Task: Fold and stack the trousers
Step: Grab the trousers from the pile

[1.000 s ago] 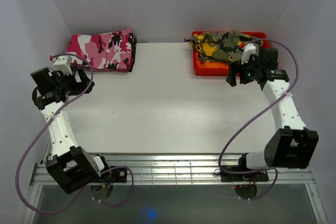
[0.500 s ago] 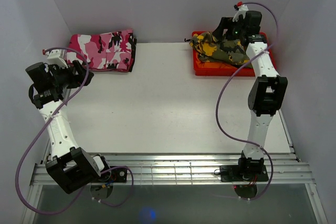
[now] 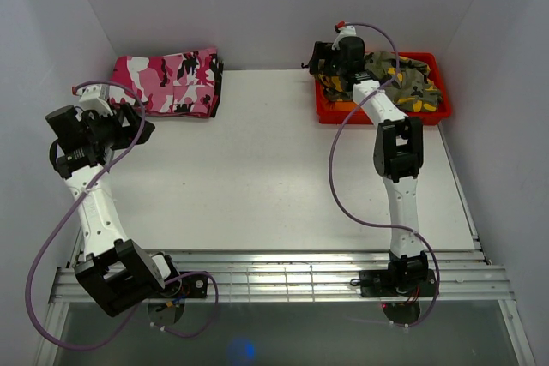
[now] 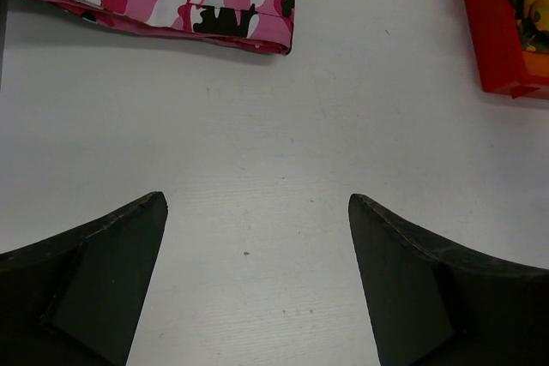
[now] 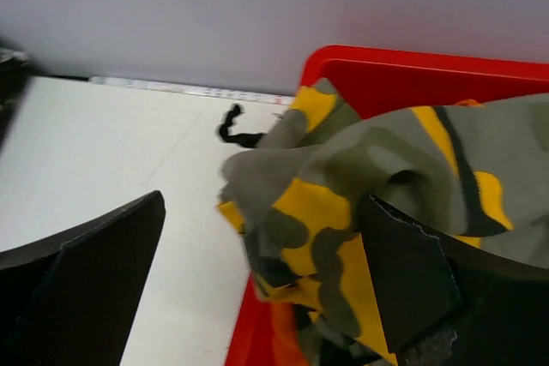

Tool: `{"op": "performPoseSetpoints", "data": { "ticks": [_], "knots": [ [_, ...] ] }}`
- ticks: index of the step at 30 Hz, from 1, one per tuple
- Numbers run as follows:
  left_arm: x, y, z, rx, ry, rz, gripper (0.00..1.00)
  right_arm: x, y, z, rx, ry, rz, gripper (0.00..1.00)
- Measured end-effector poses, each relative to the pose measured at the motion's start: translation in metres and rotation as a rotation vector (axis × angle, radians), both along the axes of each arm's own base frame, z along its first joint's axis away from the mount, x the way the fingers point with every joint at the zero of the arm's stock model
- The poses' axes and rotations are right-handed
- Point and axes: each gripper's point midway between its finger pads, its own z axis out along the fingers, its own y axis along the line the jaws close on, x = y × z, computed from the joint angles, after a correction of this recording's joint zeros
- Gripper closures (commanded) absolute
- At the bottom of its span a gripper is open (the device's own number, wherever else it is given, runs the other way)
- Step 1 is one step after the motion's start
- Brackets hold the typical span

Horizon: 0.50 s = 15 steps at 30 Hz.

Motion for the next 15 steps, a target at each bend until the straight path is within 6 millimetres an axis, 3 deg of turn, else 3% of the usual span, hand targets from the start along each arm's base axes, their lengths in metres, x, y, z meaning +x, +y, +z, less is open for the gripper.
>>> {"op": "performPoseSetpoints", "data": {
  "ticks": [4, 6, 7, 8, 9, 13, 15],
  "knots": [
    [-0.001, -0.001, 0.001, -0.001, 0.000, 0.001, 0.02, 0.015, -0.030, -0.027, -0.053, 0.020, -0.133, 0.07],
    [-0.001, -0.001, 0.002, 0.001, -0.003, 0.000, 0.02, 0.018, -0.042, -0.031, -0.079, 0.019, -0.172, 0.15],
    [-0.002, -0.001, 0.002, 0.002, -0.005, 0.001, 0.02, 0.019, -0.047, -0.031, -0.097, 0.014, -0.190, 0.26],
    [-0.002, -0.001, 0.003, 0.002, -0.006, 0.001, 0.02, 0.020, -0.052, -0.030, -0.118, 0.004, -0.208, 0.75],
    [-0.002, -0.001, 0.003, 0.002, -0.005, 0.001, 0.02, 0.020, -0.056, -0.032, -0.147, 0.001, -0.221, 0.92],
    [-0.002, 0.001, 0.004, 0.013, -0.007, 0.016, 0.02, 0.013, -0.059, -0.034, -0.203, 0.005, -0.173, 0.92],
    [-0.005, 0.001, 0.009, 0.027, -0.022, 0.024, 0.02, 0.001, -0.064, 0.003, -0.182, -0.029, -0.092, 0.92]
  ]
}}
